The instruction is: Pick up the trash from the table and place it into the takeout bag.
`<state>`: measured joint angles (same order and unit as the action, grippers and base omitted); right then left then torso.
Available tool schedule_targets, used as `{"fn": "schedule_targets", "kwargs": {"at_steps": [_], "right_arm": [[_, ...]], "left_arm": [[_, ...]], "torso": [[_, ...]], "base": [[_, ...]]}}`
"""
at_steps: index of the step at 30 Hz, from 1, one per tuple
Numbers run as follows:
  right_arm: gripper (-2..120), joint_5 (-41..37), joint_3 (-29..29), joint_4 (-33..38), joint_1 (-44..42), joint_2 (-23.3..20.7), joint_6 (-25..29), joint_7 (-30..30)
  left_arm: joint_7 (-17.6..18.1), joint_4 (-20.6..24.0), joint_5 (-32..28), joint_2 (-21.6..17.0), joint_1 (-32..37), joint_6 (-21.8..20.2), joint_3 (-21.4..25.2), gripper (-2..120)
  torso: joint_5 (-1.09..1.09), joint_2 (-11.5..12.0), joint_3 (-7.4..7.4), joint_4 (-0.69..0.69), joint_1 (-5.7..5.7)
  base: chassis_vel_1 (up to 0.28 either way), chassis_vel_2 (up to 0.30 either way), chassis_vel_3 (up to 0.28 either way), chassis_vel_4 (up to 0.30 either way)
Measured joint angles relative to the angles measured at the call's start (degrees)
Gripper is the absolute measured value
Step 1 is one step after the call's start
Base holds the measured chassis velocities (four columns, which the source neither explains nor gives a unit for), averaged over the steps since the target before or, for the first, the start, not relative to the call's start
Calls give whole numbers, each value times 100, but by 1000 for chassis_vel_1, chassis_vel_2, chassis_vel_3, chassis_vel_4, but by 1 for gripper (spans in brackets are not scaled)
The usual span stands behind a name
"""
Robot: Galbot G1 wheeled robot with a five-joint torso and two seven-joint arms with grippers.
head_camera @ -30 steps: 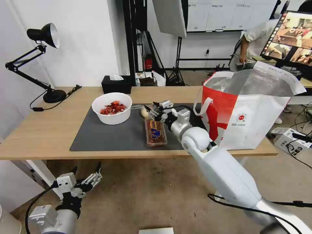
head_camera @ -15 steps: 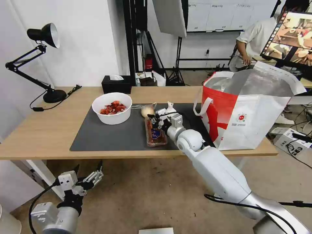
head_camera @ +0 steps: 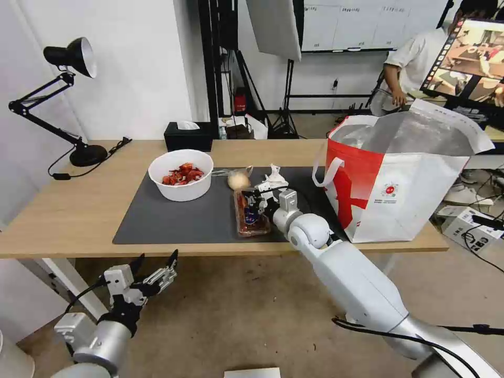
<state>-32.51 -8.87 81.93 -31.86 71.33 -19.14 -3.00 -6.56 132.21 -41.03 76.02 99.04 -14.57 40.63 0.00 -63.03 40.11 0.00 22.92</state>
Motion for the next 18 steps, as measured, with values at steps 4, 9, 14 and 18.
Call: {"fn": "schedule_targets", "kwargs": {"at_steps": [4,9,14,18], "right_arm": [[0,13,-34,-45,17,35,-3,0],[0,47,-106,-96,58,73,-7,-2],[0,59,-144,-112,79,124,-7,0],[0,86,-175,-59,77,169,-11,32]], "left_arm": [[-155,-108,-484,-125,-166,45,-91,100],[-281,-266,-806,-349,-305,70,-158,100],[-365,-379,-1091,-591,-387,114,-193,100],[-475,-406,-1208,-696,-411,160,-217,100]], "torso": [[0,0,0,0,0],[0,0,0,0,0],[0,0,0,0,0],[0,0,0,1,0]], "base": [[0,0,0,0],[0,0,0,0],[0,0,0,0],[0,0,0,0]]}}
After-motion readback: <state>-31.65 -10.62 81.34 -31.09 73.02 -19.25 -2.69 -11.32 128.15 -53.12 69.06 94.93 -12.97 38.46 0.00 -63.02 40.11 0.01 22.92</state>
